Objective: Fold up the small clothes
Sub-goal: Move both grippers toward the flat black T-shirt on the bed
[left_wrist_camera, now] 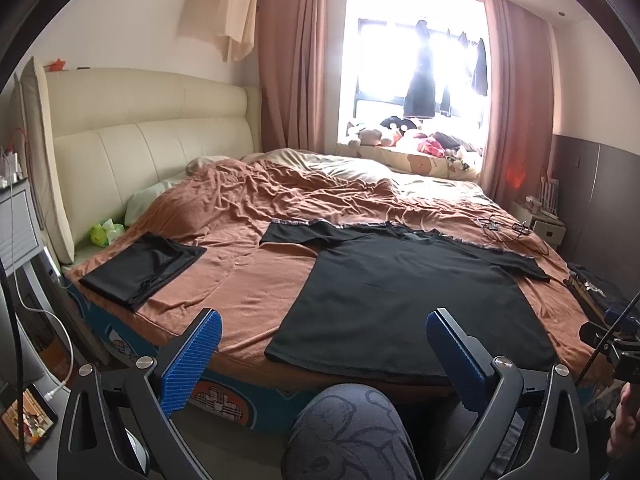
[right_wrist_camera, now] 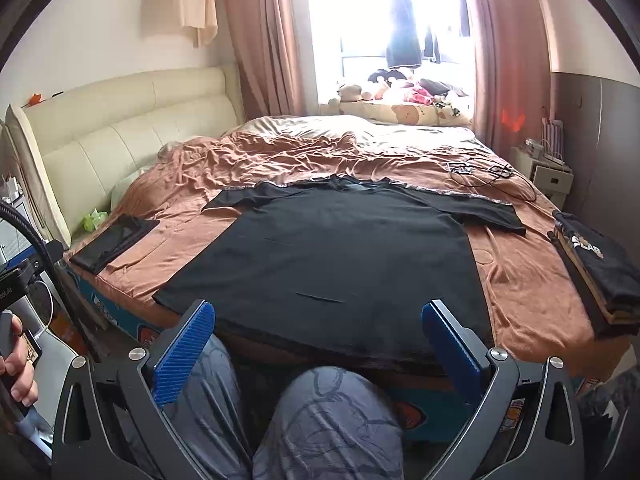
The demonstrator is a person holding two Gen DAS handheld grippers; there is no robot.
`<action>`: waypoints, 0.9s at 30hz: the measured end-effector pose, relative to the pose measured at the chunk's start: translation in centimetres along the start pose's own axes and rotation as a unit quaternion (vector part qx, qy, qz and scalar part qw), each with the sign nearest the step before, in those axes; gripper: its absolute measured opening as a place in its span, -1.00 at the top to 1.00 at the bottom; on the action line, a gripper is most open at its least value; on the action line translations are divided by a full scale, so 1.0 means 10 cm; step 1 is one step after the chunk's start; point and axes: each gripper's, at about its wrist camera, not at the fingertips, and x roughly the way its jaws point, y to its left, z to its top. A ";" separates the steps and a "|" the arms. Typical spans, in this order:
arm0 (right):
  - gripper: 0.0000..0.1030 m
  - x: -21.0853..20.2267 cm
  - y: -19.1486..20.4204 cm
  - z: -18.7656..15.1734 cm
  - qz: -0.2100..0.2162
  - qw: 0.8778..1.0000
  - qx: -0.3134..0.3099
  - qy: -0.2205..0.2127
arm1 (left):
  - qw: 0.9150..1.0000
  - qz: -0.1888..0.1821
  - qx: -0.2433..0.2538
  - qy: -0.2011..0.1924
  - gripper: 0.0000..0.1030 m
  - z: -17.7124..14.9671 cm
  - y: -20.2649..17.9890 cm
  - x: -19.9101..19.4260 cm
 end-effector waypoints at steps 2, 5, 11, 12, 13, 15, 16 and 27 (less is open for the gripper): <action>-1.00 0.00 0.00 0.00 0.000 1.000 0.001 0.001 | 1.000 0.001 0.001 0.000 -1.00 0.00 0.00 -0.01; -1.00 0.00 0.00 0.00 0.001 1.000 0.000 0.000 | 1.000 0.000 0.000 -0.003 -1.00 0.01 0.00 -0.02; -1.00 0.00 0.01 -0.01 0.001 1.000 0.001 -0.001 | 1.000 -0.002 0.001 -0.005 -1.00 0.00 0.00 -0.03; -1.00 0.00 0.01 -0.01 0.001 1.000 0.002 -0.001 | 1.000 -0.002 0.001 -0.005 -1.00 0.00 0.00 -0.03; -1.00 0.00 0.01 -0.01 0.002 1.000 0.002 -0.001 | 1.000 -0.001 0.001 -0.005 -1.00 -0.01 0.00 -0.03; -1.00 0.01 0.00 -0.01 0.002 1.000 0.004 -0.001 | 1.000 -0.002 0.000 -0.006 -1.00 -0.01 0.00 -0.04; -1.00 0.01 0.00 -0.01 0.003 1.000 0.004 -0.001 | 1.000 -0.002 0.000 -0.006 -1.00 -0.01 0.00 -0.04; -1.00 0.16 -0.01 0.05 0.010 1.000 0.009 -0.002 | 1.000 0.004 -0.015 -0.014 -1.00 0.10 0.06 0.07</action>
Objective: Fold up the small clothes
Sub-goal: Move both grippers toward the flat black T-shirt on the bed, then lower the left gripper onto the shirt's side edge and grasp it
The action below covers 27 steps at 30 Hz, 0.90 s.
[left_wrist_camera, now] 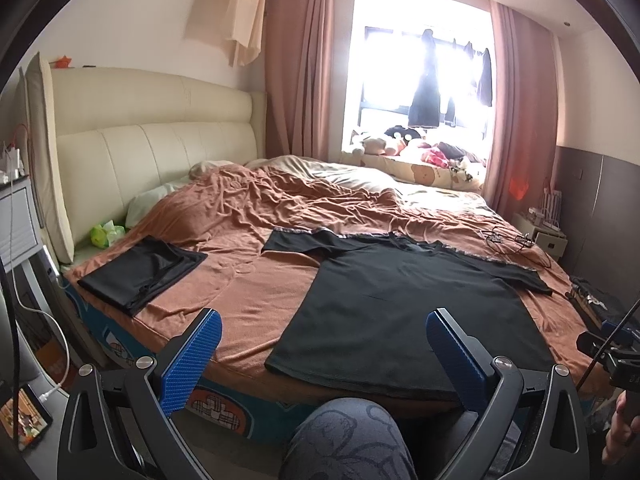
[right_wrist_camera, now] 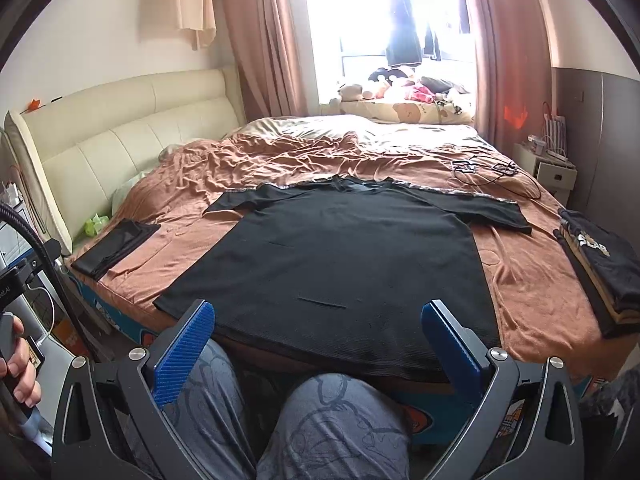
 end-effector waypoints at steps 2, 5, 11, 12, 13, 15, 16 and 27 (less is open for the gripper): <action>-1.00 0.07 -0.01 0.03 0.007 1.000 0.004 0.002 | 1.000 -0.002 -0.006 0.005 -1.00 0.02 0.03 0.06; -1.00 0.19 -0.03 0.08 0.012 1.000 0.005 0.007 | 1.000 -0.002 -0.012 0.012 -1.00 0.06 0.07 0.15; -1.00 0.46 -0.06 0.22 0.019 1.000 0.007 0.016 | 1.000 0.005 -0.007 0.021 -1.00 0.11 0.15 0.38; -1.00 0.52 -0.05 0.25 0.019 1.000 0.007 0.018 | 1.000 0.006 -0.007 0.023 -1.00 0.12 0.17 0.41; -1.00 0.57 -0.05 0.27 0.021 1.000 0.006 0.020 | 1.000 0.007 -0.007 0.025 -1.00 0.14 0.18 0.46; -1.00 0.68 -0.03 0.33 0.022 1.000 0.004 0.021 | 1.000 0.012 -0.010 0.027 -1.00 0.16 0.22 0.55; -1.00 0.71 -0.03 0.35 0.022 1.000 0.003 0.022 | 0.999 0.014 -0.012 0.028 -1.00 0.17 0.24 0.59; -1.00 1.33 -0.07 0.58 0.010 0.999 0.017 0.027 | 0.998 0.017 -0.025 0.062 -1.00 0.30 0.40 1.23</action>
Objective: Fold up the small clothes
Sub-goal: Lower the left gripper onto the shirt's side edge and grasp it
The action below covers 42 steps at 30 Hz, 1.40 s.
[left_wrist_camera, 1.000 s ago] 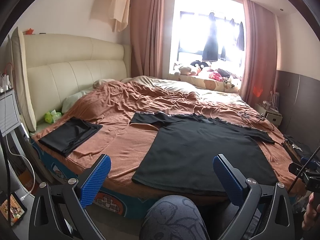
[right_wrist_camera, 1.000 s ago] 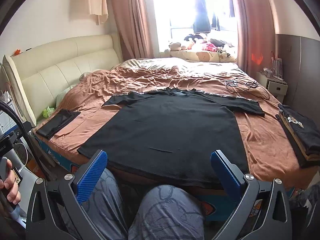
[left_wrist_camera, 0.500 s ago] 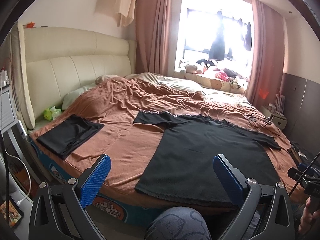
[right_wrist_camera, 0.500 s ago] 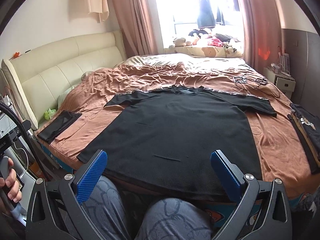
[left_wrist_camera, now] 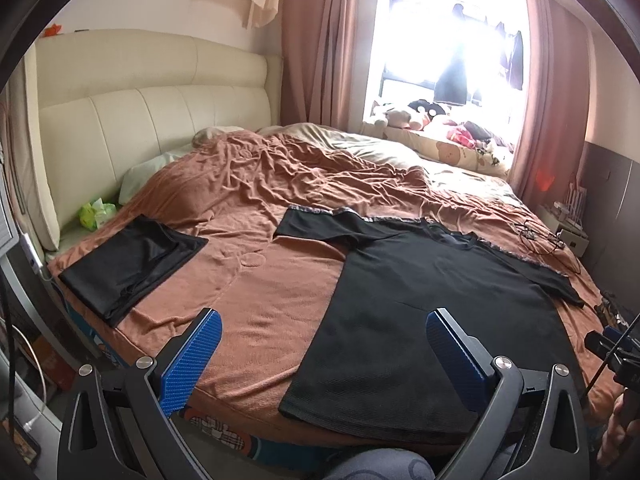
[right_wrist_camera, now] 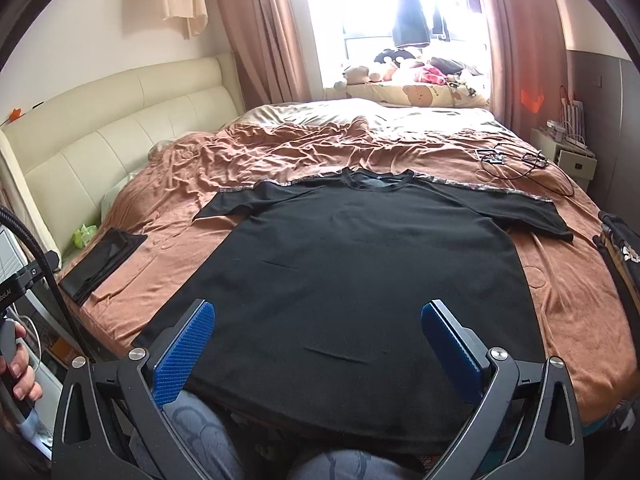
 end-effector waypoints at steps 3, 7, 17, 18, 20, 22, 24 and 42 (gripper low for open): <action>-1.00 0.16 0.01 0.07 0.002 1.000 0.005 0.001 | 1.000 -0.002 -0.011 -0.003 -1.00 0.06 0.04 0.16; -1.00 0.35 0.02 0.14 -0.005 1.000 -0.002 -0.004 | 1.000 -0.005 -0.011 0.017 -1.00 0.19 0.07 0.44; -1.00 0.94 0.02 0.53 0.002 1.000 0.000 0.021 | 0.998 0.007 0.009 0.056 -1.00 0.61 0.05 1.13; -1.00 0.99 0.01 0.58 0.004 1.000 0.000 0.022 | 0.998 -0.002 0.006 0.055 -1.00 0.65 0.07 1.17; -1.00 1.11 0.01 0.66 0.011 1.000 -0.001 0.024 | 0.998 -0.014 0.006 0.056 -1.00 0.73 0.09 1.29; -1.00 1.21 -0.02 0.73 0.016 1.000 0.001 0.023 | 0.998 -0.015 0.014 0.059 -1.00 0.81 0.10 1.42; -1.00 1.33 -0.03 0.80 0.021 1.000 0.004 0.023 | 0.998 -0.011 0.024 0.059 -1.00 0.89 0.12 1.56; -1.00 2.57 0.02 1.39 0.056 0.997 -0.014 0.054 | 0.995 -0.014 0.006 0.095 -0.66 1.45 0.70 3.08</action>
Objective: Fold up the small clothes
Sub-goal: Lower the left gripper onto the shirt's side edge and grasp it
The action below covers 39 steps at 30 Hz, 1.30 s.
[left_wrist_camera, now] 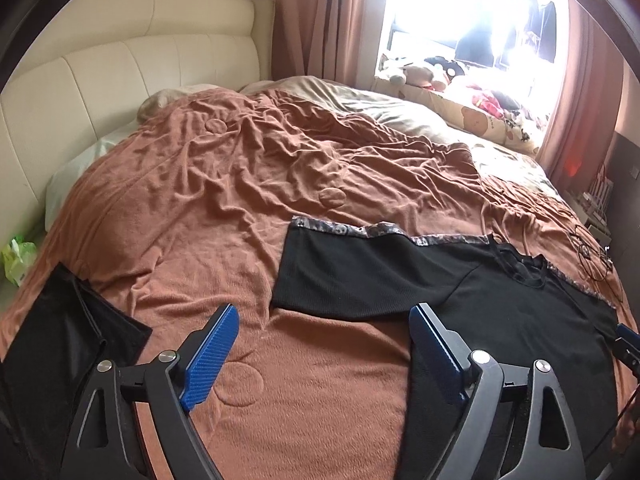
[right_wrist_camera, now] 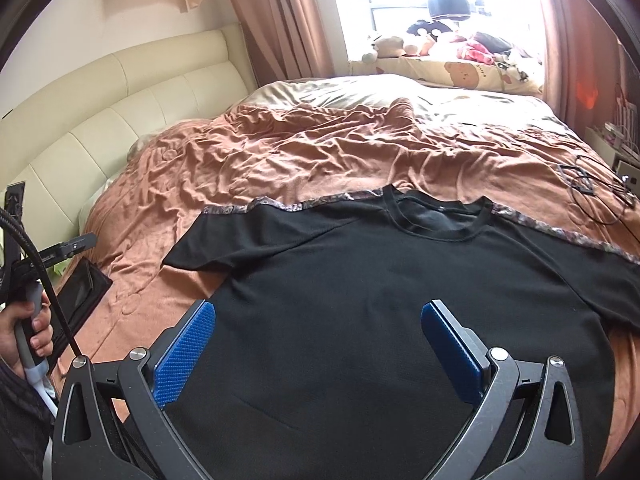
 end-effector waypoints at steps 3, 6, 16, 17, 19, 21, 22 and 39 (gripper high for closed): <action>-1.00 0.23 0.01 0.11 0.005 1.000 -0.004 0.009 | 1.000 -0.005 -0.011 0.011 -0.54 0.12 0.09 0.24; -1.00 0.52 0.04 0.25 0.013 1.000 -0.011 0.020 | 0.999 -0.010 -0.020 0.024 -0.46 0.21 0.15 0.50; -0.24 1.47 0.02 0.61 0.057 0.996 -0.023 0.071 | 0.996 -0.022 -0.017 0.087 -0.23 0.43 0.25 1.39; -0.23 1.55 0.01 0.63 0.057 0.995 -0.023 0.075 | 0.995 -0.025 -0.015 0.093 -0.23 0.44 0.24 1.47; -0.23 1.71 0.01 0.69 0.058 0.995 -0.018 0.084 | 0.993 -0.032 -0.016 0.111 -0.22 0.45 0.26 1.64; -0.23 1.86 0.00 0.73 0.066 0.993 -0.013 0.092 | 0.992 -0.032 -0.016 0.123 -0.19 0.47 0.30 1.80; -0.23 1.95 -0.01 0.75 0.068 0.993 -0.012 0.096 | 0.991 -0.027 -0.017 0.127 -0.18 0.48 0.31 1.87; 0.11 2.95 0.14 0.82 0.090 0.985 0.005 0.148 | 0.981 -0.009 -0.032 0.191 0.34 0.37 0.57 2.53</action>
